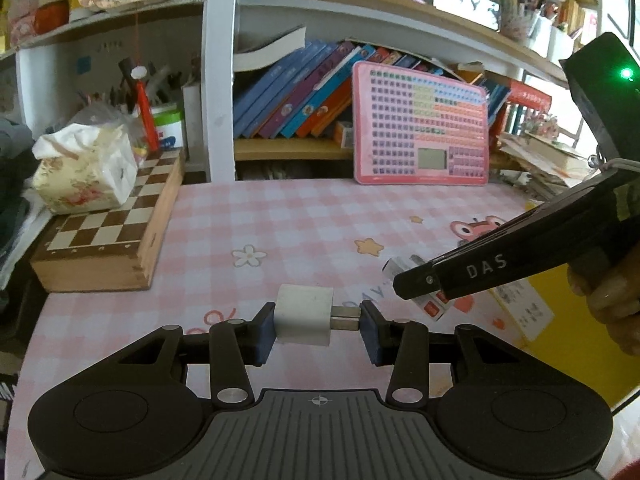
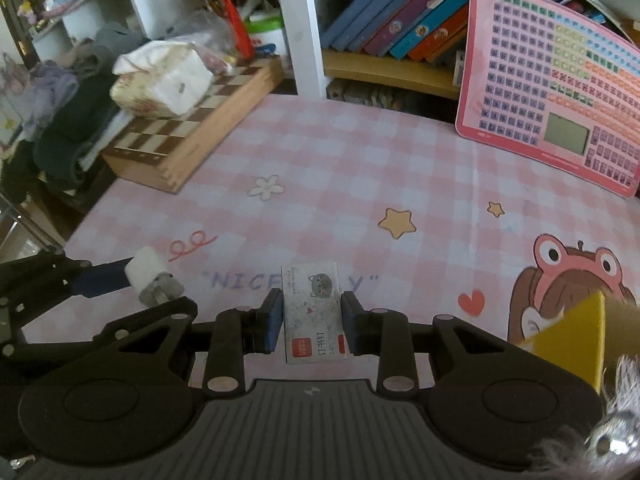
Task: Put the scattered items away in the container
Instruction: 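Lift the plug with the left tool while the right tool carries the card toward the box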
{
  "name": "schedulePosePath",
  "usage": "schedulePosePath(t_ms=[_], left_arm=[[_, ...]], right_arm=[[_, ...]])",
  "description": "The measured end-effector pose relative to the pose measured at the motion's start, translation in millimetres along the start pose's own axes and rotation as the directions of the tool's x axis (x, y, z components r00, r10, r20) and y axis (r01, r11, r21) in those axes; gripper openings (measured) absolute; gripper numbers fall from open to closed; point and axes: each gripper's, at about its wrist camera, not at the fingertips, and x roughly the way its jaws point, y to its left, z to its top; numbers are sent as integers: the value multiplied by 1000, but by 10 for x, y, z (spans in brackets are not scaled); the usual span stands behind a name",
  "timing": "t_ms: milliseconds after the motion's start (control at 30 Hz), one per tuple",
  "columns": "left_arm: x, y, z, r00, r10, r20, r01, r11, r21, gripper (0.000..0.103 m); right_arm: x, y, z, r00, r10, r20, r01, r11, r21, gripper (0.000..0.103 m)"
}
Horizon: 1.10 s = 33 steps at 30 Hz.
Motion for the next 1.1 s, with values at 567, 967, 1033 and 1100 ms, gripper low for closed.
schedulePosePath(t_ms=[567,967,1033,1100], left_arm=[[-945,-209,-329,997,-70,17,70,997,22,42],[-1498,-412,-604,992,-124,14,123,990,65,42],[-1598,-441,-639,990,-139,15,138,988,71,42],[-1683,-462,-668,988,-153,15,151,986,74,42]], right_arm=[[-836,358,-769,998,40,53,-40,999,-4,29],[-1232,657,-1368,997,34,70,-35,999,11,29],[-1321,703,-1463,996,33,82,-34,999,20,29],[-1416,742,-1558,995,26,97,-29,999,29,29]])
